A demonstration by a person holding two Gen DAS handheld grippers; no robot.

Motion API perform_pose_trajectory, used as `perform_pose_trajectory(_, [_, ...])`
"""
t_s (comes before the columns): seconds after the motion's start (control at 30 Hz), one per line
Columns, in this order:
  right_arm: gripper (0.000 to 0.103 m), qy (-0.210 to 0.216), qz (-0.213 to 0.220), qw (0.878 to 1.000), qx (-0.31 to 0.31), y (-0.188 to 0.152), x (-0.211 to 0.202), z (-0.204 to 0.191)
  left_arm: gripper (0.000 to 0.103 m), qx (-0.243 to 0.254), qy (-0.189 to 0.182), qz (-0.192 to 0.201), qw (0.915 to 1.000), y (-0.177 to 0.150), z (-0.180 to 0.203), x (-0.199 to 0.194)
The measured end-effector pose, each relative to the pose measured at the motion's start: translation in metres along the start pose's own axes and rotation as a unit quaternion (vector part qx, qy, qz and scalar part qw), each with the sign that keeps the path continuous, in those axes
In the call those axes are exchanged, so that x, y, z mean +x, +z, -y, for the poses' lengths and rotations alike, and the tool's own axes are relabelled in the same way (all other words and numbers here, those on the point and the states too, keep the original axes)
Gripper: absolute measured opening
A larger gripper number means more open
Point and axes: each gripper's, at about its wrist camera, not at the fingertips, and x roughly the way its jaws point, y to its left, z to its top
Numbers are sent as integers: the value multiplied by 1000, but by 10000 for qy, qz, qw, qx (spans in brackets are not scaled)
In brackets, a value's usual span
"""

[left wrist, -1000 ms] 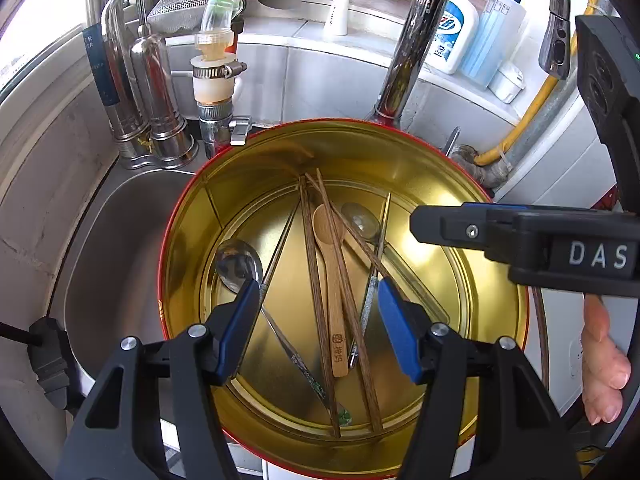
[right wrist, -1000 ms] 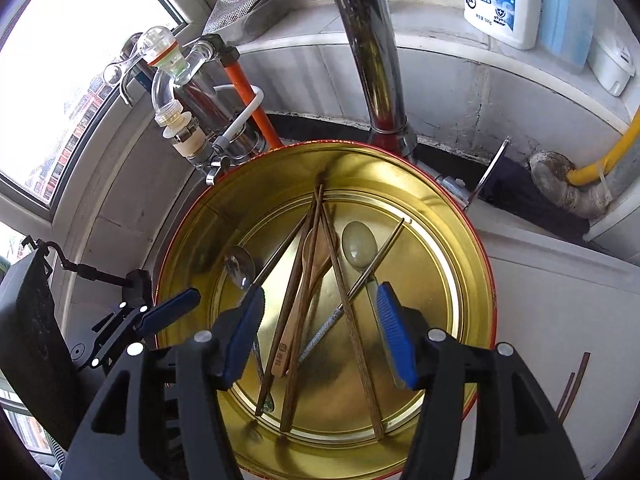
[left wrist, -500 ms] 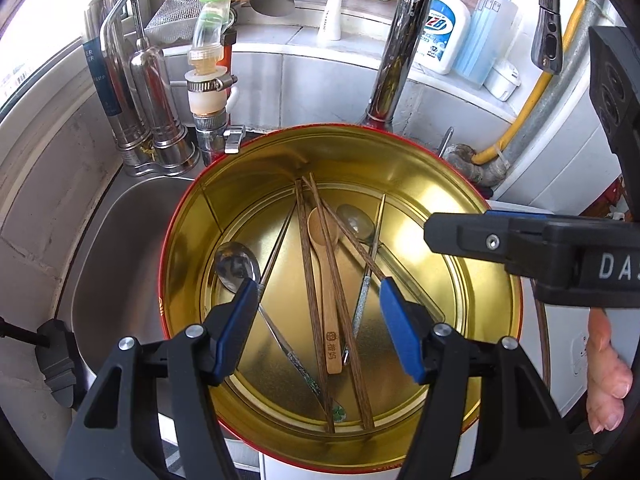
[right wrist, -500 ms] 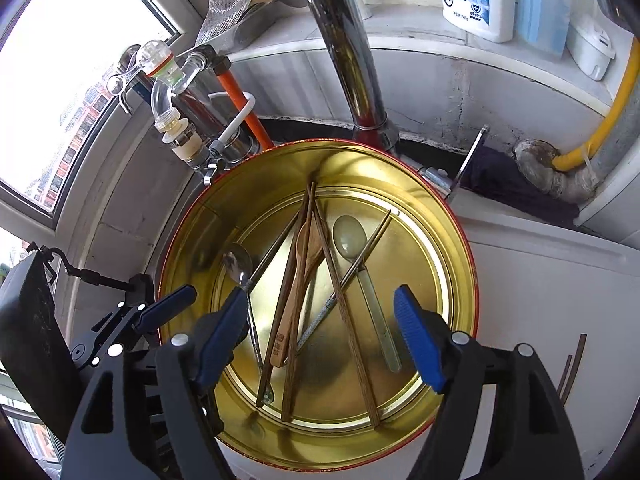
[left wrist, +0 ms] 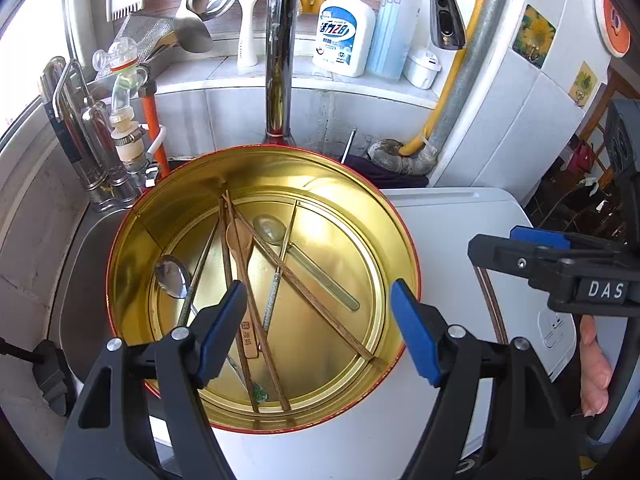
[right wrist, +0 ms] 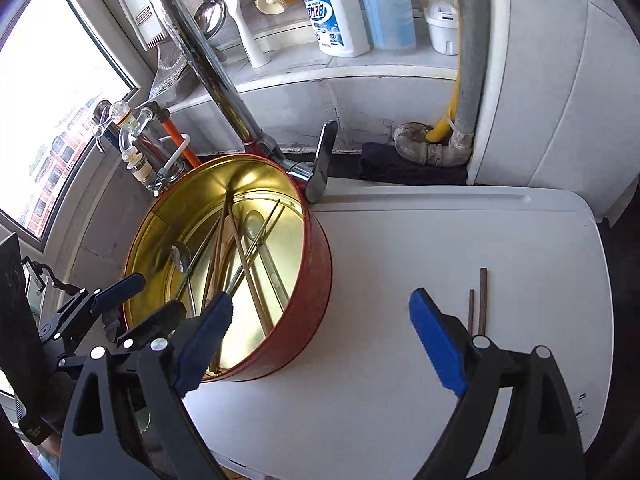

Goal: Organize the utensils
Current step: 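Move both tools to the last two wooden chopsticks and grasp one each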

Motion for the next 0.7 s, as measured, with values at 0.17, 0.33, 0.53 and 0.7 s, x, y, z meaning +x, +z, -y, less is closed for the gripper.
perform_pose_trajectory(0.17, [91, -237, -34, 9989, 407, -16, -8, 41, 73, 227, -260, -39, 9994, -4, 32, 1])
perform_pose_trajectory(0.33, [91, -430, -110, 9964, 722, -29, -10, 77, 73, 464, -509, -135, 9975, -8, 63, 7])
perform_pose_trajectory(0.53, [91, -590, -273, 9942, 862, -41, -4, 104, 73, 799, -770, -348, 9932, -15, 103, 20])
perform_pose_trajectory(0.7, [91, -706, -457, 9921, 927, -43, 8, 122, 73, 985, -889, -722, 9885, -26, 133, 46])
